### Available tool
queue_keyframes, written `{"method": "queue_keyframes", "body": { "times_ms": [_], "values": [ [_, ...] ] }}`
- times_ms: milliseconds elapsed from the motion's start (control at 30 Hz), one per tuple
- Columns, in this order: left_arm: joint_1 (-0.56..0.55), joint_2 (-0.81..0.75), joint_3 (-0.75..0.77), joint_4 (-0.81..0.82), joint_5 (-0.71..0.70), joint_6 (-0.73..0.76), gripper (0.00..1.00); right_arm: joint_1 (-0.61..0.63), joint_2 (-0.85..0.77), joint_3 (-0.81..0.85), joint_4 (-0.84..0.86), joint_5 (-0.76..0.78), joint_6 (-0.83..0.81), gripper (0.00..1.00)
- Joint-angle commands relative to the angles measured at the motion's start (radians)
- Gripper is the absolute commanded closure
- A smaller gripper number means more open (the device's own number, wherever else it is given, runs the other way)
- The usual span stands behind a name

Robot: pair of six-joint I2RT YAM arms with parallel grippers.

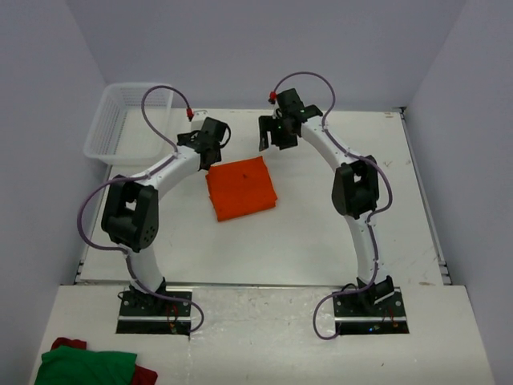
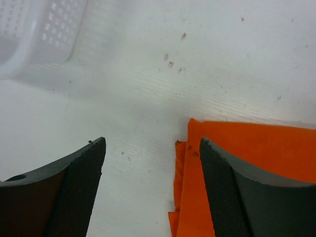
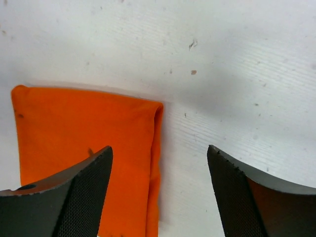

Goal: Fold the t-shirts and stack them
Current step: Fold the long partially folded tshirt into a neat square

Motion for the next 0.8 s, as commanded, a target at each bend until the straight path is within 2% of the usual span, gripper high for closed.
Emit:
{"method": "queue_keyframes", "body": {
  "times_ms": [0,33,67,100,133,167,200,267,333,400,467,567,700,767],
  "values": [
    [-0.013,-0.119,0.066,-0.011,-0.048,0.012,0.23,-0.016,-0.186,-0.039,0.013,0.06,-0.037,0.22],
    [-0.019,-0.124,0.066,-0.031,-0.017,0.006,0.29,-0.016,-0.237,-0.069,0.021,0.043,-0.028,0.25],
    [-0.036,-0.139,0.057,-0.045,0.041,-0.002,0.37,-0.016,-0.253,-0.121,0.022,-0.006,-0.005,0.37],
    [-0.046,-0.15,0.026,-0.039,0.079,-0.002,0.5,-0.016,-0.269,-0.151,0.028,-0.036,0.01,0.58],
    [-0.069,-0.161,0.006,0.0,0.127,0.005,0.81,-0.016,-0.281,-0.175,0.038,-0.075,0.027,1.0],
    [-0.074,-0.185,-0.021,0.033,0.249,0.016,0.97,-0.016,-0.287,-0.195,0.041,-0.118,0.055,1.0],
    [-0.074,-0.2,-0.078,0.06,0.312,0.012,1.0,-0.016,-0.287,-0.232,0.047,-0.212,0.063,1.0],
    [-0.074,-0.242,-0.147,0.172,0.497,0.013,1.0,-0.018,-0.279,-0.286,0.081,-0.308,0.095,1.0],
    [-0.074,-0.259,-0.23,0.259,0.596,-0.01,1.0,-0.018,-0.276,-0.329,0.122,-0.437,0.11,1.0],
    [-0.076,-0.257,-0.276,0.284,0.687,-0.036,1.0,-0.016,-0.264,-0.379,0.182,-0.498,0.142,1.0],
    [-0.077,-0.242,-0.305,0.291,0.696,-0.05,1.0,-0.018,-0.252,-0.424,0.225,-0.593,0.171,1.0],
    [-0.077,-0.227,-0.348,0.311,0.686,-0.06,1.0,-0.015,-0.243,-0.513,0.3,-0.62,0.214,1.0],
    [-0.077,-0.21,-0.397,0.33,0.679,-0.067,1.0,-0.009,-0.209,-0.577,0.322,-0.608,0.236,1.0],
    [-0.077,-0.202,-0.42,0.323,0.655,-0.073,1.0,-0.004,-0.192,-0.597,0.296,-0.533,0.244,1.0]
  ]
}}
